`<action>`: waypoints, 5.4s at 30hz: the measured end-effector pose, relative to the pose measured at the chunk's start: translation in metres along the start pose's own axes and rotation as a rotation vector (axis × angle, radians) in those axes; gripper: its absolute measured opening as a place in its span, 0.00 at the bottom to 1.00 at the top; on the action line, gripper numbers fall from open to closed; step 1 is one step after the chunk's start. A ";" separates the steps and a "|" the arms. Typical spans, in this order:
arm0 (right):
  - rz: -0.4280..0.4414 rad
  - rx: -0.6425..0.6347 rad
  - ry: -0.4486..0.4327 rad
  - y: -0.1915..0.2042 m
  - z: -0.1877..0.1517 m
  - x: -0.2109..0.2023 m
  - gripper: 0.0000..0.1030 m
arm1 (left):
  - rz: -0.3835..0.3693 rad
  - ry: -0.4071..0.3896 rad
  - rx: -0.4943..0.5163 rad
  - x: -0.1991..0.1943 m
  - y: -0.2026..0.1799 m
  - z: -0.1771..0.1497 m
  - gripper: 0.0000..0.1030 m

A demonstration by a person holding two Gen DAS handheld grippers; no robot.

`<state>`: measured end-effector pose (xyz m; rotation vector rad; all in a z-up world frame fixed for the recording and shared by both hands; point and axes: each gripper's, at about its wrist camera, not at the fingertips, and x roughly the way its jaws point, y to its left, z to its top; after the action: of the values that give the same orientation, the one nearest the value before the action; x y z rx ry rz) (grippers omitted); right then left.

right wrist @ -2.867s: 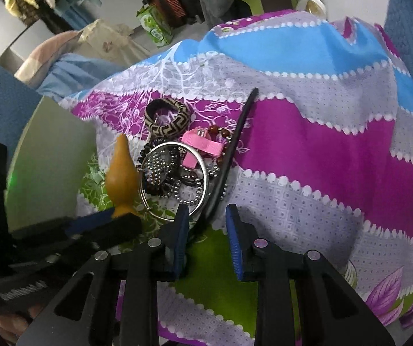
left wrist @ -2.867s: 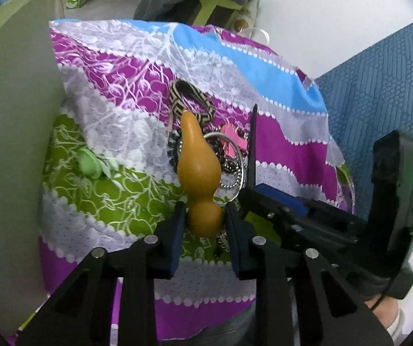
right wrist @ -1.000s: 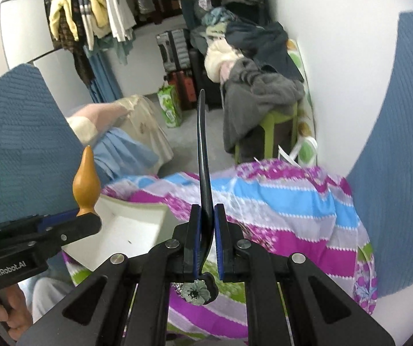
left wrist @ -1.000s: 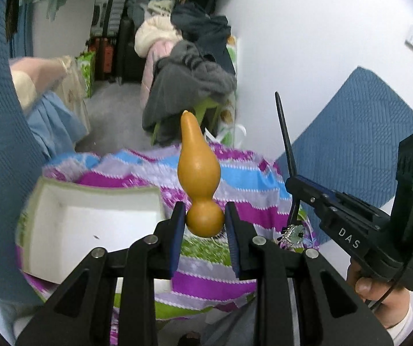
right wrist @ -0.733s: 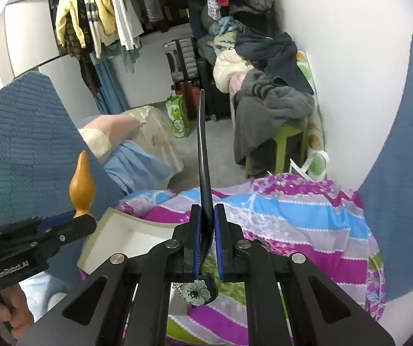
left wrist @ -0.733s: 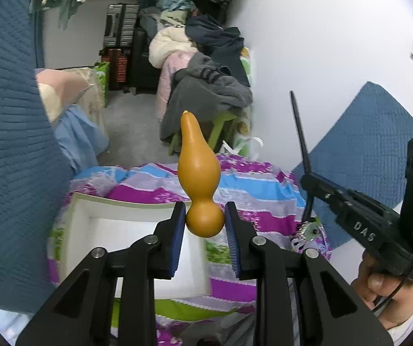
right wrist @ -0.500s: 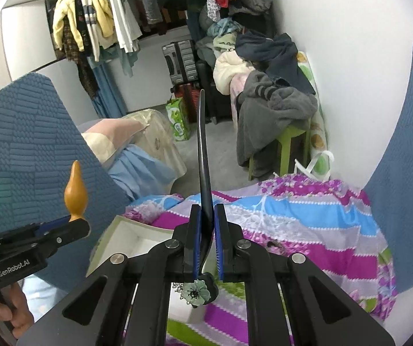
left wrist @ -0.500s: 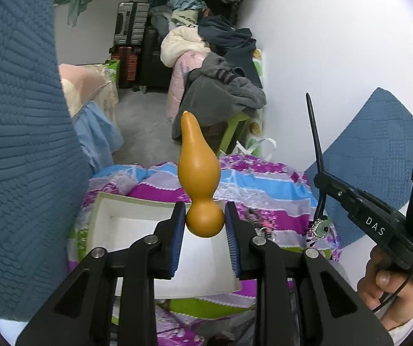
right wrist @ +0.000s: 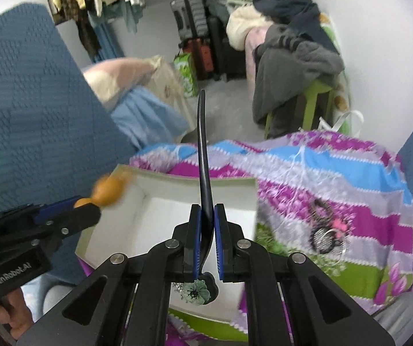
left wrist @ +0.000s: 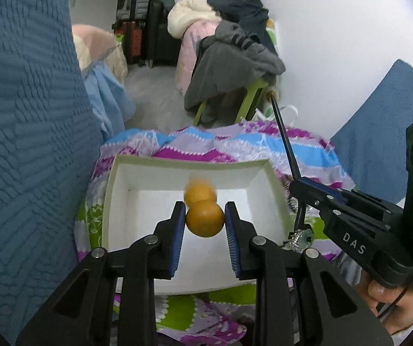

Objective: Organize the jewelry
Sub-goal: 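Drop the gourd into the white box with the left tool while the right drops the stick, then withdraw both open tools from the box back toward the jewelry pile, then grasp the green round ornament with the left tool while the right reaches the silver hoop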

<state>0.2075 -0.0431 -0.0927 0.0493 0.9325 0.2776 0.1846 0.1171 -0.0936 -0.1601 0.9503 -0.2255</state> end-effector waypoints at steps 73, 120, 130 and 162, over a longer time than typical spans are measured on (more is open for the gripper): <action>0.010 -0.060 -0.269 -0.108 -0.039 -0.180 0.27 | -0.037 -0.264 -0.010 -0.090 -0.144 -0.035 0.67; 0.081 0.159 -0.005 -0.263 -0.100 0.011 0.28 | 0.261 0.020 -0.198 0.177 -0.186 -0.060 0.45; 0.122 0.198 0.012 -0.272 -0.094 0.025 0.28 | 0.356 0.034 -0.198 0.203 -0.179 -0.052 0.34; 0.041 -0.030 0.130 -0.219 -0.091 0.084 0.59 | 0.071 0.086 -0.118 0.150 -0.176 -0.088 0.30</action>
<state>0.2294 -0.2392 -0.2481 0.0232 1.0567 0.3356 0.1753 -0.0950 -0.2211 -0.2261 1.0536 -0.1117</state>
